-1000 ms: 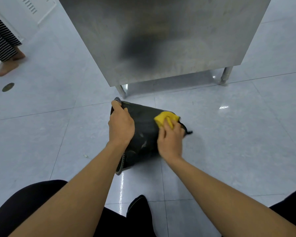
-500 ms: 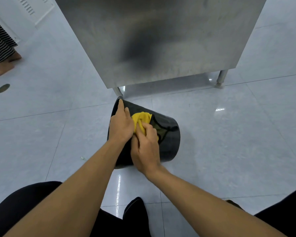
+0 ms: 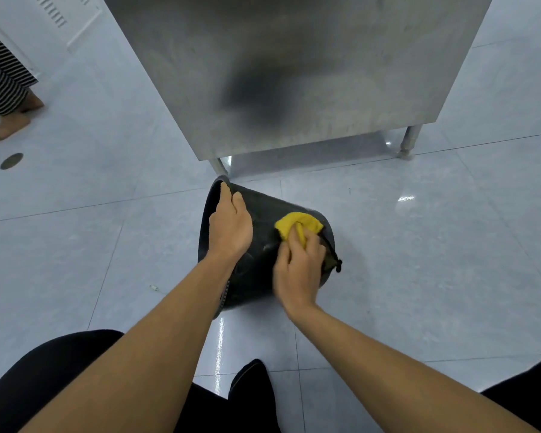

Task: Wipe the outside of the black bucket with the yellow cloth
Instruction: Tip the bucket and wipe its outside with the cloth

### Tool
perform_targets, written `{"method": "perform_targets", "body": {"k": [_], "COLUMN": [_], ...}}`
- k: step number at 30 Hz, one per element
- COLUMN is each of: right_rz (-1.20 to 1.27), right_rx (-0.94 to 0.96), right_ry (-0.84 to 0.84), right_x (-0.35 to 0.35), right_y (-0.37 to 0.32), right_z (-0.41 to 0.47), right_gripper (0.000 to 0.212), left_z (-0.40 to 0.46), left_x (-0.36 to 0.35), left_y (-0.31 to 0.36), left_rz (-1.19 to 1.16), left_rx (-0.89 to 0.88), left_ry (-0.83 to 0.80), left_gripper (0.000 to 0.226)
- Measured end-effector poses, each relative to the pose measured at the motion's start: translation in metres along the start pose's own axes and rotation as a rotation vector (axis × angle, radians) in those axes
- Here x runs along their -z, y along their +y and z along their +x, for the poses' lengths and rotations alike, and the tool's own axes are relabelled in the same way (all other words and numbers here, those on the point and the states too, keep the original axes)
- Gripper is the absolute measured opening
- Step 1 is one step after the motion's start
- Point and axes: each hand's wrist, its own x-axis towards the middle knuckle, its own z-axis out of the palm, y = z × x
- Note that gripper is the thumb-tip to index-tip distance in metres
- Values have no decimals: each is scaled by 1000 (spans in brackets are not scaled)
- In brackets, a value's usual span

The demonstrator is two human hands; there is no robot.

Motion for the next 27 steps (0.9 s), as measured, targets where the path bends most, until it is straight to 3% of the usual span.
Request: {"method": "perform_targets", "body": {"k": [3,7,10,15,17,22,25,27], "right_rz": [136,95,0,-69,20,159,62,8], "right_rx": [235,334,218,-83,-3,403,480,421], "right_ry": [-57,-72,-46,4,12,-94,-57,-20], "right_x": [-3,-7,-9,0,-3,-13,-13,-13], "right_y": [-33,-26,11,49,36,-17,-15,0], "right_z": [-16,-13,1,4,1,-12,-6,1], "right_gripper": [36,37,41,33,28,28,28,33], "left_z": [4,6,3,6,8,12,10,8], "left_x": [-1,-5,-4,0,0,-2,1,3], "left_y": [-7,-20,-25,-19,-18,-16,-14,-14], "left_rz": [54,156,220,245,240,244,257,261], "left_rx": [-44,-161,-191,-58,-71,-92,-105,-110], "left_ry": [19,117,113,69,82,87,81,76], "left_gripper": [49,34,47,51,49,46,43,44]}}
